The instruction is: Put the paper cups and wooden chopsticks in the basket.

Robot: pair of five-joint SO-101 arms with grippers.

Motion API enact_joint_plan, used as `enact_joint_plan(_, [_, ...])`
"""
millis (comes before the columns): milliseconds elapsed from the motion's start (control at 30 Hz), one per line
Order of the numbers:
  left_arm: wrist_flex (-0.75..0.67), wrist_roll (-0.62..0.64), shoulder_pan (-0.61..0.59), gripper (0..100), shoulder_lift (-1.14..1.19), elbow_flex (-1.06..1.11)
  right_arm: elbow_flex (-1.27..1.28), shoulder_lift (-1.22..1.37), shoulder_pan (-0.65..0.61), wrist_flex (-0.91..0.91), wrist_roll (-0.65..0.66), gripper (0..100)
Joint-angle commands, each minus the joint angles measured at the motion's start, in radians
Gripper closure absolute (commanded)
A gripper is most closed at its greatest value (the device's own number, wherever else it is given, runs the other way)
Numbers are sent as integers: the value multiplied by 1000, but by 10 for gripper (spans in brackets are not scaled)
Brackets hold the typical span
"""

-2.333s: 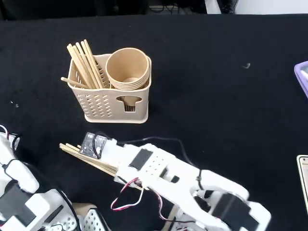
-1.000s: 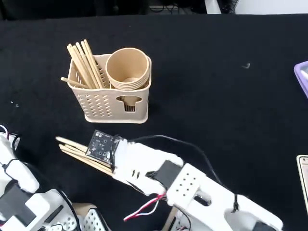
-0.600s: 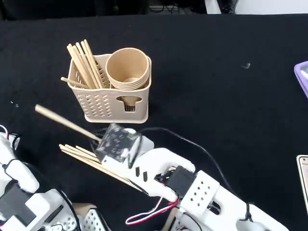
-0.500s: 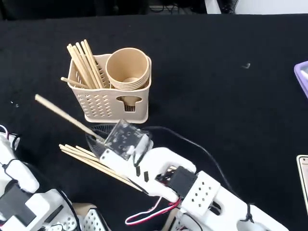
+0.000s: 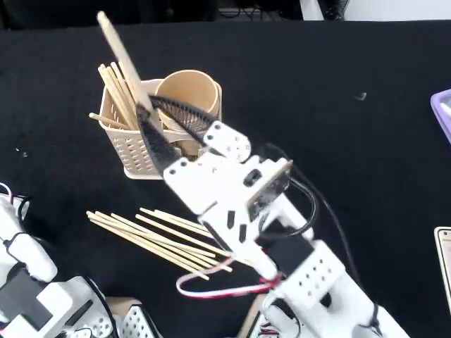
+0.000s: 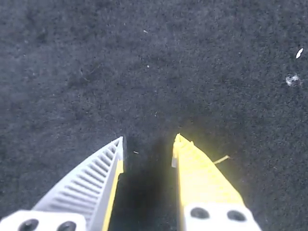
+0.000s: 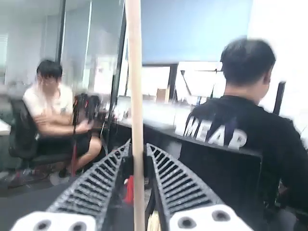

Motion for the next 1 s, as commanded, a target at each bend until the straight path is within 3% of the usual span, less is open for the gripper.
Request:
enact_joint_plan(0, [2,3,13,830,-5,-51,-151,157,21,-80,-20,987])
enact_joint_plan(200, [2,2,13,830,-5,-51,-343,421,51,-83,-175,987])
enact_joint_plan(467, [2,2,13,830,-5,-51,-495,730,126,-83,-187,987])
enact_joint_plan(967, [0,2,13,830,-5,-51,-412,783,89,-83,-187,987])
